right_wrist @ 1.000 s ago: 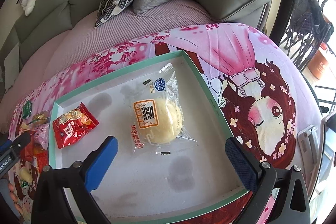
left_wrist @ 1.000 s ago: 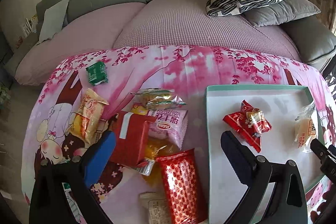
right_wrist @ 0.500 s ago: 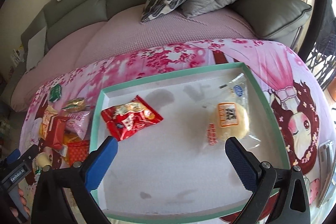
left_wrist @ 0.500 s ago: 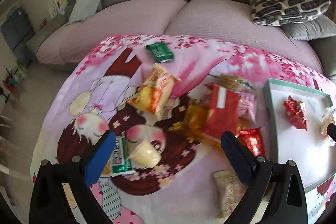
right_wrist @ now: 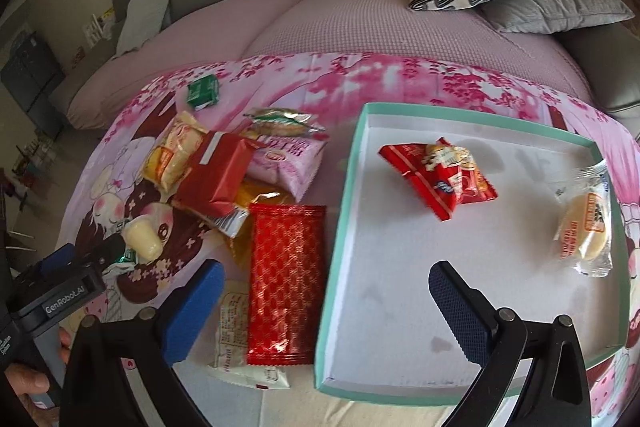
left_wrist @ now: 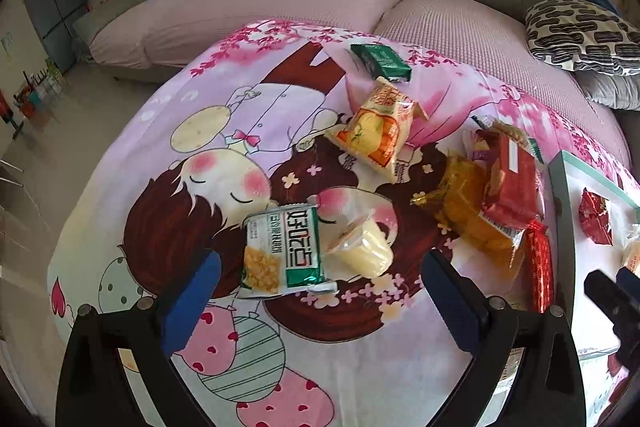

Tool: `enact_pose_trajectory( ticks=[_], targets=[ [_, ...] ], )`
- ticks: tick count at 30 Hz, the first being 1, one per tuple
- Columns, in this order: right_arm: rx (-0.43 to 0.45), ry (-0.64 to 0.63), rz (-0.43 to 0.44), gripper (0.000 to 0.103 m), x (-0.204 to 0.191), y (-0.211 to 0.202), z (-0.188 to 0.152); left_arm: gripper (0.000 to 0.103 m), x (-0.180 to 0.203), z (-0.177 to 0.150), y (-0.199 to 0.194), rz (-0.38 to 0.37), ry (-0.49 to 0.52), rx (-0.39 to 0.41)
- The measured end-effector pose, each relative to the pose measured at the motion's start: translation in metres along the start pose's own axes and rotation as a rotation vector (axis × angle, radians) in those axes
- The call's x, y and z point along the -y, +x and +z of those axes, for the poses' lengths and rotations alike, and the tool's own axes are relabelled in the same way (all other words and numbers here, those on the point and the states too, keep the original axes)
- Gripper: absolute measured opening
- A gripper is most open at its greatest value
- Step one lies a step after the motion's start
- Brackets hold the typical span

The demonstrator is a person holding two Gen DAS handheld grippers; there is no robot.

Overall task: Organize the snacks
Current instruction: 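Withdraw both open tools from the tray back toward the snack pile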

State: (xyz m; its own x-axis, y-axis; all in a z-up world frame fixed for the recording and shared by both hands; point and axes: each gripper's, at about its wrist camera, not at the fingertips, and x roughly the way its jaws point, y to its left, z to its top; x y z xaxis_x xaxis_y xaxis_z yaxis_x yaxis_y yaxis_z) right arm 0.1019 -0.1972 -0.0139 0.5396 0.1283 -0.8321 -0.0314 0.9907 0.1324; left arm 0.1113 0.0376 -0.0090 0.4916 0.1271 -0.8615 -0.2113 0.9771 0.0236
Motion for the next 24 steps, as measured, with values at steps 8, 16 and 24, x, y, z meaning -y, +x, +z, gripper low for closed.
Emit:
enact_pose_trajectory(
  ticks=[8, 16, 24],
  targets=[
    [-0.032, -0.075, 0.019, 0.103, -0.031, 0.013, -0.009, 0.1, -0.012, -0.004, 0.01, -0.011, -0.031, -0.027],
    [-0.073, -0.045, 0.004, 0.103, -0.024, 0.025, -0.01, 0.1, 0.012, -0.011, 0.008, -0.088, 0.038, -0.035],
    [-0.062, 0.019, -0.066, 0.103, 0.009, 0.013, -0.01, 0.1, 0.044, -0.019, 0.008, -0.166, 0.1, -0.065]
  ],
)
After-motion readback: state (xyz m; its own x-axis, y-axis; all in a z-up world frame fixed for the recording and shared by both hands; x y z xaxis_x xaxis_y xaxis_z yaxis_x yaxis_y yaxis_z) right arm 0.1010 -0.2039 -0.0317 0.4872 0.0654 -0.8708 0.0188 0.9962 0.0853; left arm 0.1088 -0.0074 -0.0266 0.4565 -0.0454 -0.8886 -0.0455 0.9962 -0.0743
